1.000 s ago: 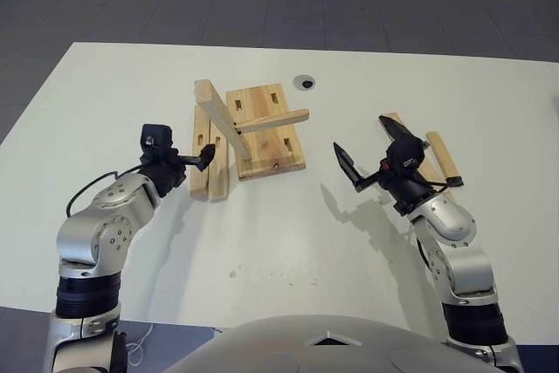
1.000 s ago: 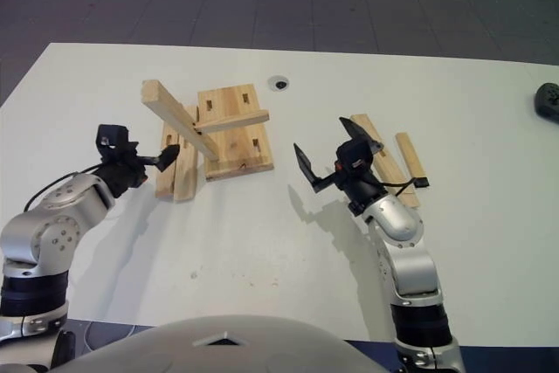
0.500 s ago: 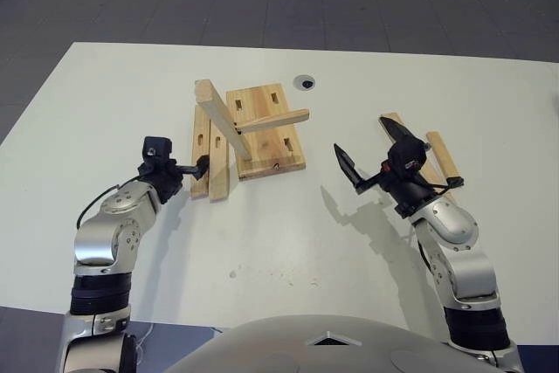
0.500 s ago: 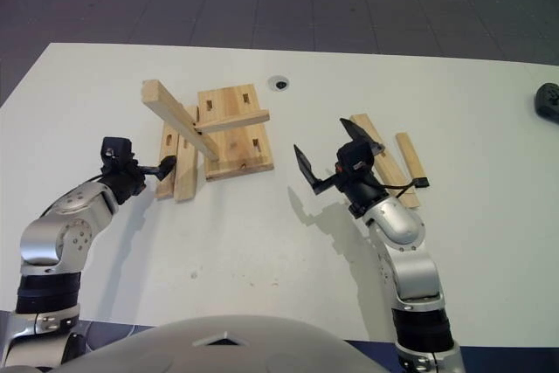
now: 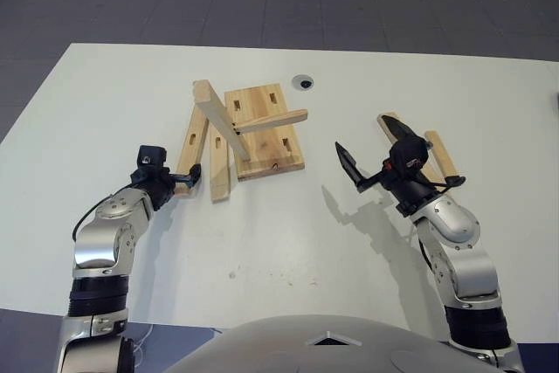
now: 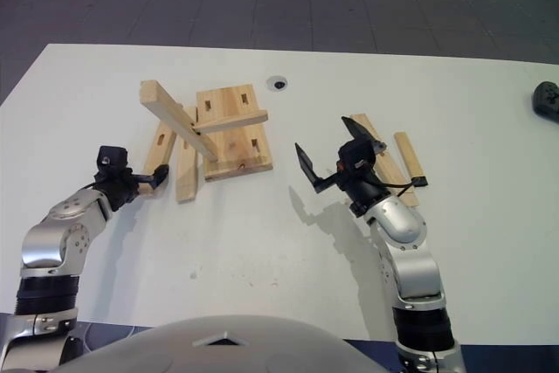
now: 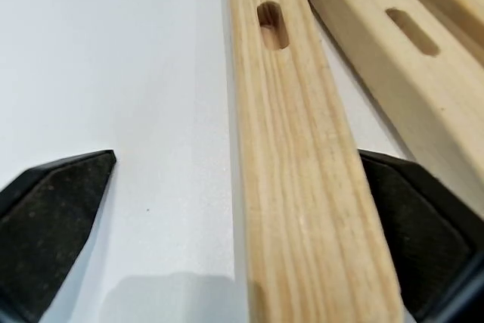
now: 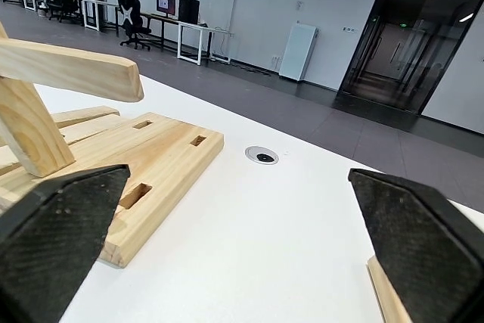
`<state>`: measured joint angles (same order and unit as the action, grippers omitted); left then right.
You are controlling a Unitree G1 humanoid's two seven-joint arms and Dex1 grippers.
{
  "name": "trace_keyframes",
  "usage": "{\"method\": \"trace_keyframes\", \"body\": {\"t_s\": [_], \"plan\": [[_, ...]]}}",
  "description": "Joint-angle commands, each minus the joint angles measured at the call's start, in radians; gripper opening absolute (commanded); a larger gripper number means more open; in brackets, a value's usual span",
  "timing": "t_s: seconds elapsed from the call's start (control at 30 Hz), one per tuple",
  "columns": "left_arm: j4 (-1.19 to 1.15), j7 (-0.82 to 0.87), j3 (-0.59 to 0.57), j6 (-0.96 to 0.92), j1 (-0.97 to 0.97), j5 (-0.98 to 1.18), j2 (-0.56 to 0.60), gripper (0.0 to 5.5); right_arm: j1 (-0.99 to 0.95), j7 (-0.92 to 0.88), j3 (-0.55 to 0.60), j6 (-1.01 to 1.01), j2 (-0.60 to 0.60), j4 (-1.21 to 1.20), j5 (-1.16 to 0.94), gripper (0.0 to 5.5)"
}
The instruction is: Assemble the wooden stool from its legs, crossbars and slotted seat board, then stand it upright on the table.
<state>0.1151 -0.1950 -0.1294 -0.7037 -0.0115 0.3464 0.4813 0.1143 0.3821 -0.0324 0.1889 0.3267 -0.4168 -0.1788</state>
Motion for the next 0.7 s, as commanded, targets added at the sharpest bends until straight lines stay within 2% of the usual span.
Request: {"method": "trace_keyframes", "body": {"t_s": [0.03, 0.13, 0.43, 0.6, 0.7], "plan": [[0.033, -0.074, 0.059, -0.065, 0.024, -0.014, 0.035, 5.19, -0.019, 0.002, -0.006, 0.012, -0.001, -0.003, 0.004, 5.4], [0.049, -0.143, 0.1, -0.115, 0.03, -0.009, 0.071, 4.7, -0.024, 0.003, -0.007, 0.01, -0.002, 0.001, 0.003, 5.4], [-0.058, -0.189, 0.07, -0.144, 0.0, -0.014, 0.07, 2.92, -0.004, -0.012, -0.013, 0.003, -0.009, -0.012, 0.012, 5.4], [-0.033, -0.163, 0.041, -0.046, -0.03, -0.046, 0.057, 2.16, -0.012, -0.015, -0.011, 0.003, -0.011, -0.004, 0.012, 5.4], [-0.022, -0.061, -0.008, 0.056, -0.12, -0.101, 0.027, 2.08, -0.034, -0.022, 0.008, 0.013, -0.013, 0.009, 0.0, 5.4]]}}
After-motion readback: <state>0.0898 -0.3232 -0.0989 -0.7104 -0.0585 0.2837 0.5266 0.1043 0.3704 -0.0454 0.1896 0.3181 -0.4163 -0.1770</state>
